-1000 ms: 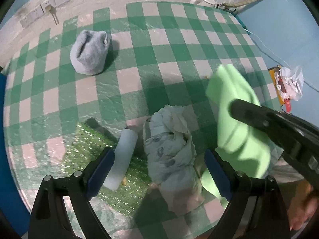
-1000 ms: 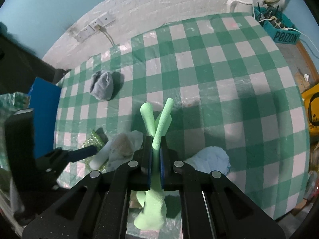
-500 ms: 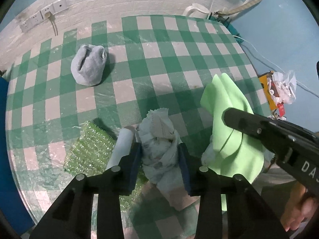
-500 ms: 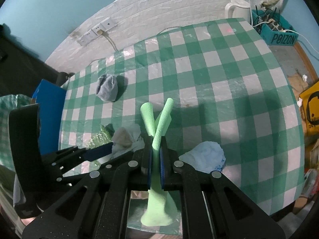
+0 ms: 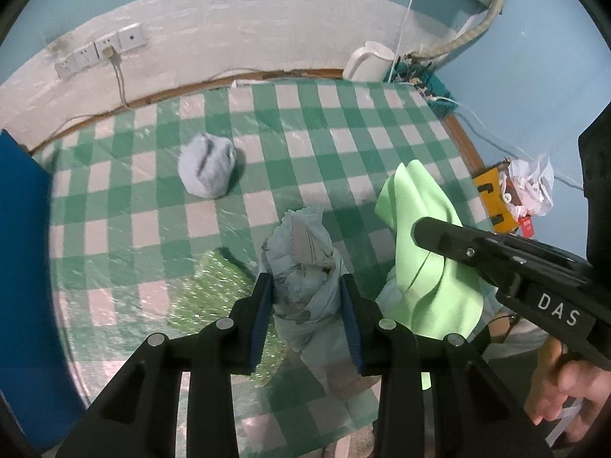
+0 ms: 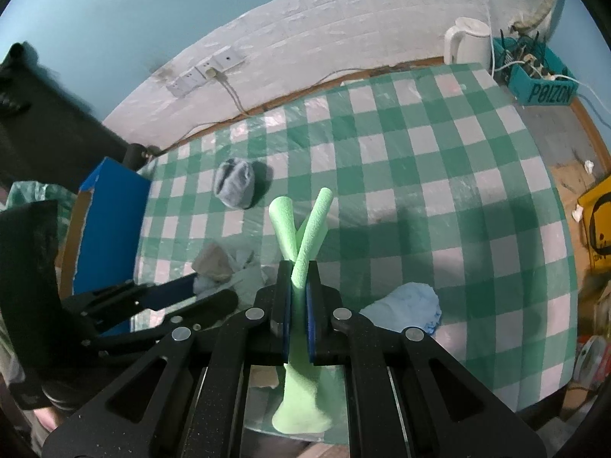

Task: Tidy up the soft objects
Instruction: 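Grasp the patterned cloth bundle with the left gripper and lift it, then carry the bundle and glove into the box and open both grippers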

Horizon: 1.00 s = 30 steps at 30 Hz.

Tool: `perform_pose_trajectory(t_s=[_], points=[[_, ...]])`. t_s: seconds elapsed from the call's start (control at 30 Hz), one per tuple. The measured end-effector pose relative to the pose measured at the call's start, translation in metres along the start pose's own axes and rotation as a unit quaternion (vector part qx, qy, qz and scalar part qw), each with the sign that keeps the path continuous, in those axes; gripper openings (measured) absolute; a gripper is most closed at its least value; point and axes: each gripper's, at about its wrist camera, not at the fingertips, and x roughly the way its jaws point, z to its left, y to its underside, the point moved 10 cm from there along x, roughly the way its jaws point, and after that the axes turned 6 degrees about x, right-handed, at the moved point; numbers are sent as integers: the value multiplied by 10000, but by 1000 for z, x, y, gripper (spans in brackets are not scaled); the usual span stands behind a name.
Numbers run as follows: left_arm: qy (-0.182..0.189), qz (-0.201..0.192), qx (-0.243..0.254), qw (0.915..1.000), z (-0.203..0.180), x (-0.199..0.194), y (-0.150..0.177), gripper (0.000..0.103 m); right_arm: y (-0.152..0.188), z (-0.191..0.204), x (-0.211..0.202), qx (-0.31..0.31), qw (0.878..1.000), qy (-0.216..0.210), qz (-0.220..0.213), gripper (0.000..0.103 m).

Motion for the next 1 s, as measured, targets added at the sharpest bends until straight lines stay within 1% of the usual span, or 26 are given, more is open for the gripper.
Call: perform_pose_trajectory(t_s=[0.33,0.47,0.63,0.83,1.0], points=[[-224,-369,-16,9991,19,-39,-7,35,-7,20,-15,-113,9997,-137,-153,6],[-271,-442,-109,9986,29,-49,-7,35,-10,33,-19,-183,9995,-192,-188,6],[-397,-510,-213,9977,46,-61,-3,35,-12,57,-22,-339,9987,-298,-217,6],[-464,-645,-403,9960,69,-81,2,35,-13,83,-20,-473,9977,-440,-186,6],[-551,-742,-564,9941,90,-96,8,35,-14,111,-18,-638,9962,-565,-168,6]])
